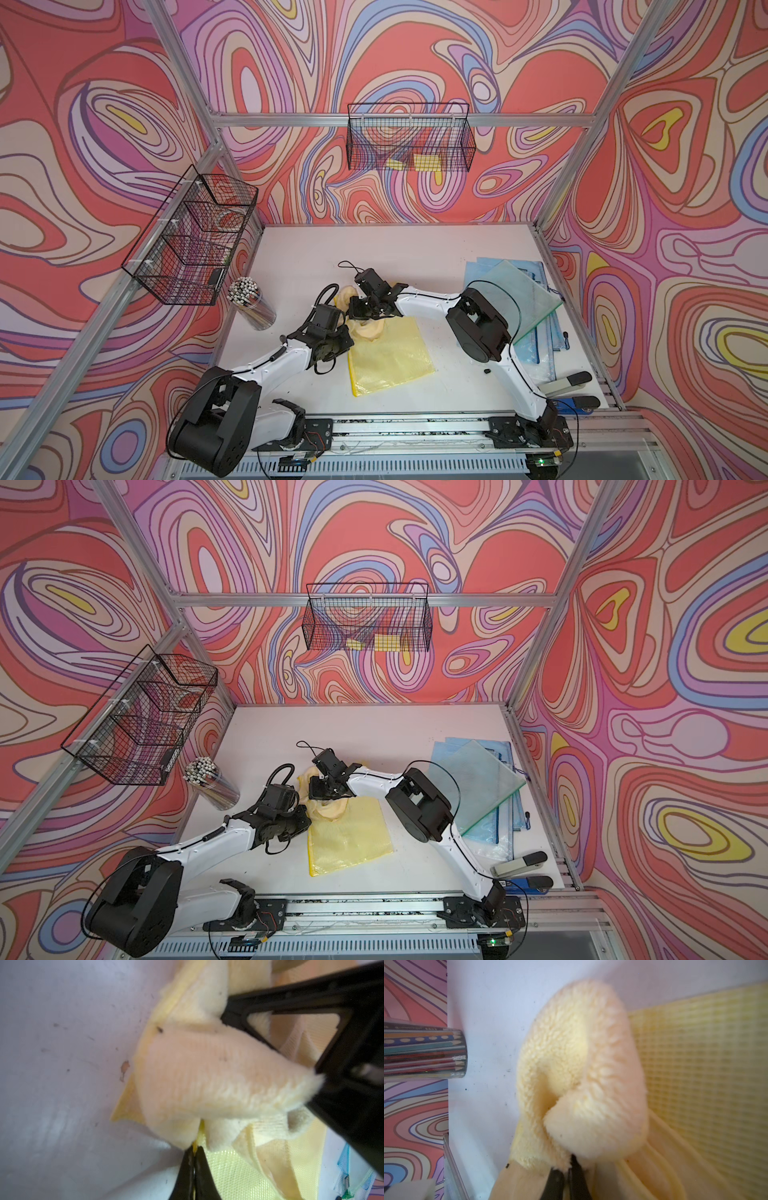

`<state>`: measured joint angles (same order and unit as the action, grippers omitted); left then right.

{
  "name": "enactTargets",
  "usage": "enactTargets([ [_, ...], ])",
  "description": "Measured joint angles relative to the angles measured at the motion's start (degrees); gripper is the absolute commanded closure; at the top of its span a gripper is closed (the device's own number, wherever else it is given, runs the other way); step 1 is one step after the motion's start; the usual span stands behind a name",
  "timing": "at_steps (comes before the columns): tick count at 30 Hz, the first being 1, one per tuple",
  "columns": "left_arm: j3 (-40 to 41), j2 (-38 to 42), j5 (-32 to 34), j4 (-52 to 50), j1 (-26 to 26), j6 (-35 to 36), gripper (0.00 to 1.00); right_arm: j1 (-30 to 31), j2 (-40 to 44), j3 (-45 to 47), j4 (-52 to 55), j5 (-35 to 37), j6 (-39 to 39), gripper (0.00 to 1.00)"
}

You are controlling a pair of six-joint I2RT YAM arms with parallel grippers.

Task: Wipe the document bag
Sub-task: Wipe the dirt from the document bag.

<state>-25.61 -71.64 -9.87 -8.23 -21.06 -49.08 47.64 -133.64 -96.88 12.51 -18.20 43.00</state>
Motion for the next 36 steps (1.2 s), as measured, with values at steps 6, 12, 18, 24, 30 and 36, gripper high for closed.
enactTargets([
  [6, 0.02, 0.2, 0.52, 0.09, -0.02, 0.28, 1.0, -11.28, 8.48, 12.68, -1.14, 0.85, -1.7, 1.0],
  [12, 0.02, -0.57, 0.39, 0.63, -0.02, 0.44, 1.0, -17.29, 11.17, 15.15, 0.72, 2.75, -2.62, 1.0],
  [18, 0.02, -1.09, 0.0, 1.66, 0.0, 0.44, 1.0, -7.65, 3.93, 1.81, 3.45, 1.95, -1.11, 1.0],
  [24, 0.02, -1.07, 0.0, 1.66, 0.0, 0.44, 1.0, -1.16, -7.56, -12.9, 3.23, -1.68, 1.6, 1.0],
  [30, 0.02, -1.07, 0.28, 1.9, 0.0, 0.44, 1.0, -3.56, -9.66, -15.13, 2.69, -4.0, 2.67, 1.0],
  [36, 0.02, -1.09, 0.22, 2.36, 0.0, 0.48, 1.0, -10.32, -1.66, -0.61, -2.36, -5.51, 2.38, 1.0],
])
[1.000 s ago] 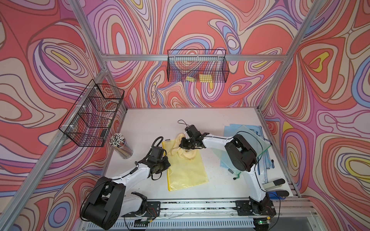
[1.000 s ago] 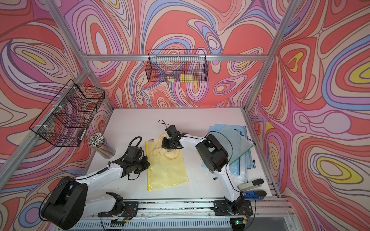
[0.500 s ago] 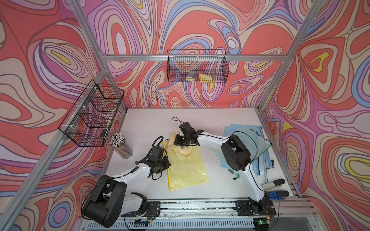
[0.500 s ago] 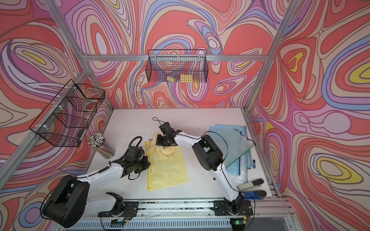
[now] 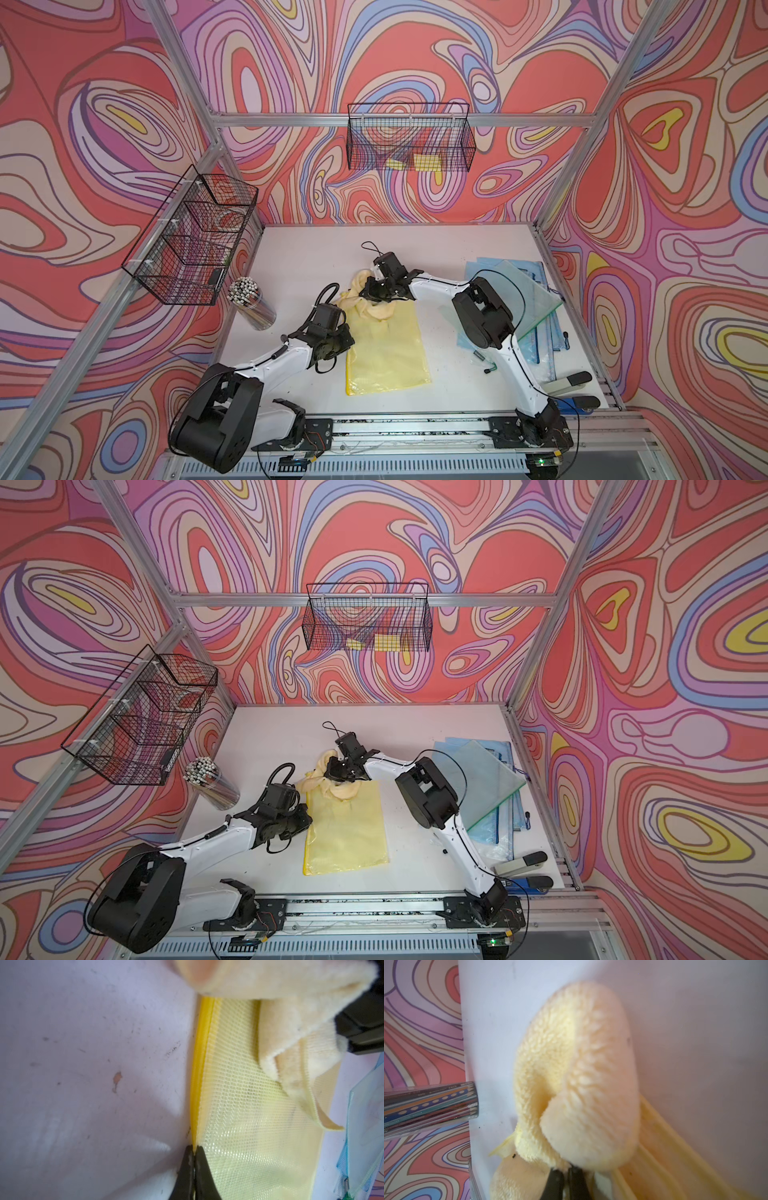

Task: Wipe the document bag
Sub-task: Wipe the dirt from the document bag.

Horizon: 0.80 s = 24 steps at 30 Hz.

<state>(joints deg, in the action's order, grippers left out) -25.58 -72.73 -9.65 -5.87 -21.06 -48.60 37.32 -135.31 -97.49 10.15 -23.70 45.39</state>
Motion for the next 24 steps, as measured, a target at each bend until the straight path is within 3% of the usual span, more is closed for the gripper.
enactTargets([
  [4, 0.0, -0.28, -0.2, 0.33, -0.02, 0.22, 1.0, -6.69, 6.75, 9.81, -0.31, 0.63, -1.25, 1.0],
  [8, -0.02, -1.18, -0.68, 1.4, -0.02, 0.24, 1.0, -9.55, 8.55, 12.07, 0.15, 1.66, -1.36, 1.0],
  [12, -0.37, -1.79, -1.11, 1.7, -0.02, 0.17, 1.0, -5.84, 7.72, 9.07, 1.68, 3.93, -0.92, 1.0],
  [17, -0.59, -2.1, -1.29, 1.97, -0.02, 0.17, 1.0, 4.9, 1.51, -1.07, 2.75, 3.69, 0.52, 1.0],
  [20, -0.68, -2.1, -1.27, 1.7, -0.02, 0.2, 1.0, 8.52, 0.5, -0.35, 1.09, 1.95, 2.19, 1.0],
  [24, -0.79, -2.05, -1.14, 1.38, -0.02, 0.22, 1.0, 7.28, 2.14, 4.83, -3.76, 0.13, 3.19, 1.0],
])
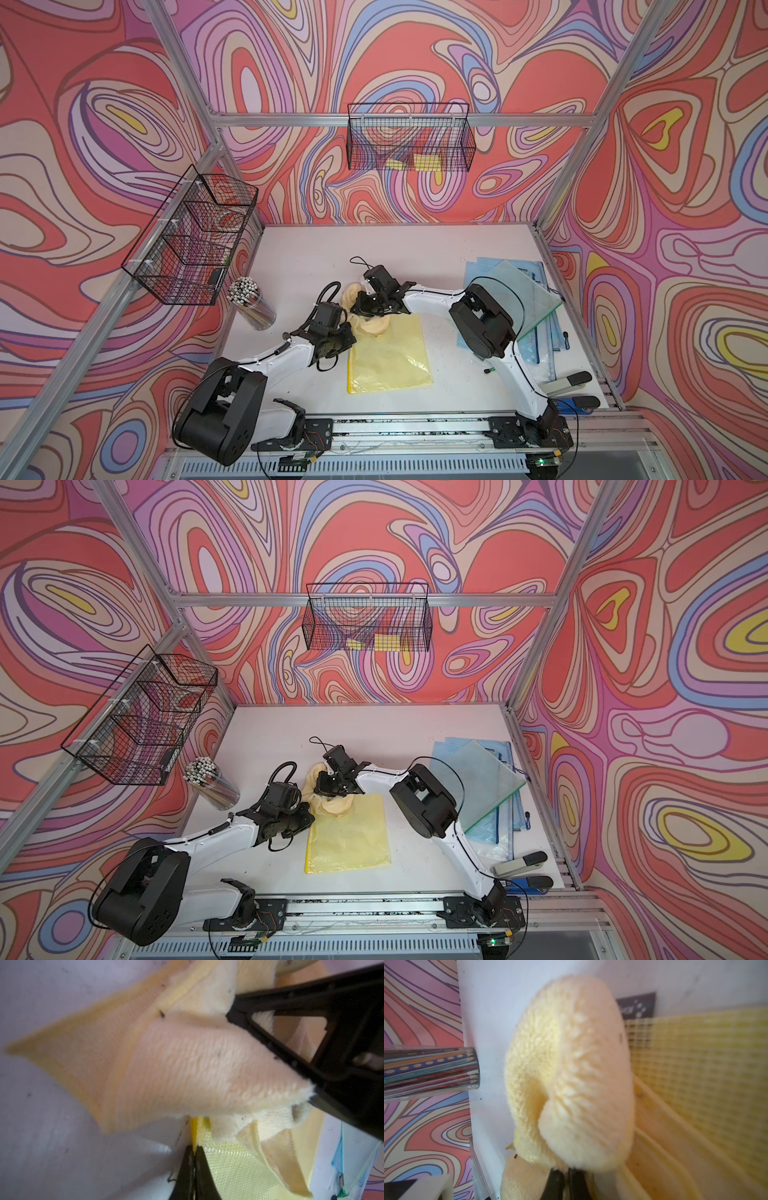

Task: Wipe the document bag
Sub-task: Wipe the dirt from the document bag.

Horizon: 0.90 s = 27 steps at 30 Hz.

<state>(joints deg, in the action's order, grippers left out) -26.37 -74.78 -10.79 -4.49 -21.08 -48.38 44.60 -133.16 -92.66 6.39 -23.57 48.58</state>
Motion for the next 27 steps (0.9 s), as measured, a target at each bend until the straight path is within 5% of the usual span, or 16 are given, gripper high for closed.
enactTargets([
  [7, -0.13, 0.0, 0.28, -0.24, 0.0, 0.17, 1.0, -10.84, 11.91, 19.82, -5.57, -1.27, -1.29, 1.0],
  [12, -0.13, -0.02, 0.28, -0.22, 0.0, 0.15, 1.0, -16.57, 15.43, 23.45, -3.78, 0.11, -2.82, 1.0],
  [21, -1.66, -2.08, -0.55, 0.04, 0.0, -0.37, 1.0, -0.26, 6.21, 8.48, -0.22, 2.99, -0.96, 1.0],
  [27, -2.05, -2.54, -0.83, -0.09, 0.0, -0.48, 1.0, 3.45, 5.49, 12.26, -9.05, -0.31, 3.48, 1.0],
])
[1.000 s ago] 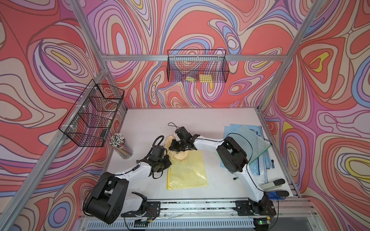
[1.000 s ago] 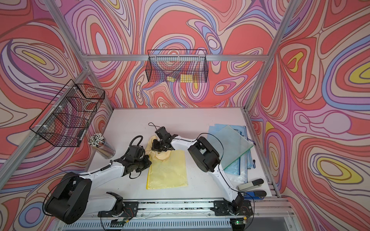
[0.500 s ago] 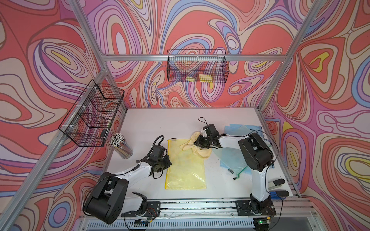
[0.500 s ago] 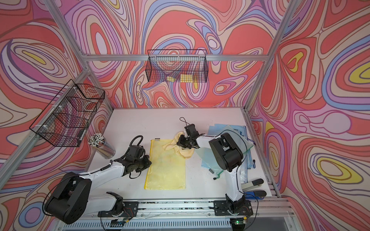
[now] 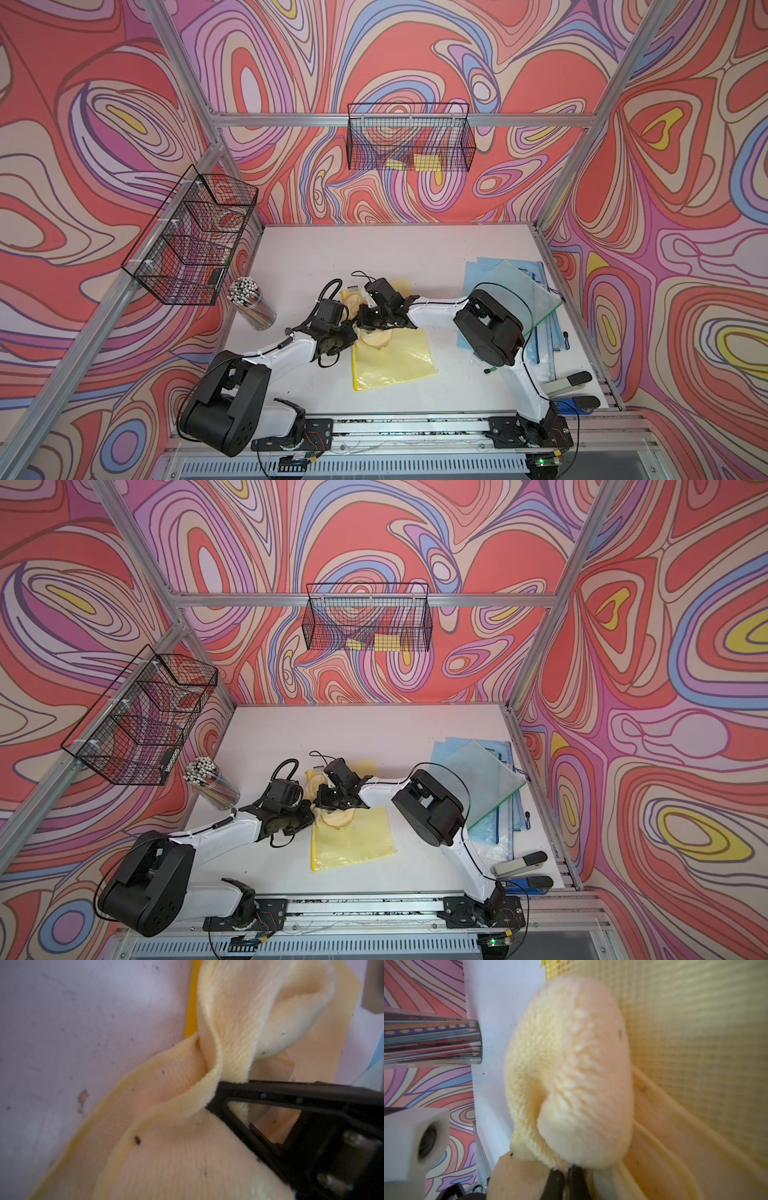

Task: Wipe the document bag
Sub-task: Wipe the dirt from the document bag.

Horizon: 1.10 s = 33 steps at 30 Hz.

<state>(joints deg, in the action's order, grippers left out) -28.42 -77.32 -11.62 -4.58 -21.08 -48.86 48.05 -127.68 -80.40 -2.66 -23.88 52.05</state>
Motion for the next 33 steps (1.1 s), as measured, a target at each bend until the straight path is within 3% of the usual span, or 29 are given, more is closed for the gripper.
enactTargets([
  [4, -0.04, 0.07, 0.22, -0.13, 0.0, 0.07, 1.0, -3.82, 5.18, 9.11, -3.17, -1.27, 0.17, 1.0],
  [8, -0.04, 0.09, 0.28, -0.15, 0.0, 0.17, 1.0, -12.59, 12.83, 20.11, -4.0, -2.56, -0.98, 1.0],
  [12, -0.04, 0.07, 0.26, -0.13, 0.0, 0.15, 1.0, -19.1, 17.05, 23.26, -0.13, -0.94, -3.02, 1.0],
  [16, -0.09, -0.09, 0.15, -0.04, 0.0, -0.28, 1.0, -15.43, 16.39, 19.87, 3.89, 2.38, -3.37, 1.0],
  [24, -2.29, -1.16, 0.31, -2.19, 0.02, -0.85, 1.0, 2.67, 5.2, 4.96, 3.96, 3.15, -0.57, 1.0],
  [29, -3.52, -1.14, 0.94, -4.55, -0.11, -0.72, 1.0, 1.49, 7.69, 11.91, -2.62, 1.92, 2.73, 1.0],
  [33, -4.61, -1.09, 1.14, -4.66, -0.31, -0.66, 1.0, -4.37, 14.4, 21.53, -3.61, 1.36, 2.27, 1.0],
])
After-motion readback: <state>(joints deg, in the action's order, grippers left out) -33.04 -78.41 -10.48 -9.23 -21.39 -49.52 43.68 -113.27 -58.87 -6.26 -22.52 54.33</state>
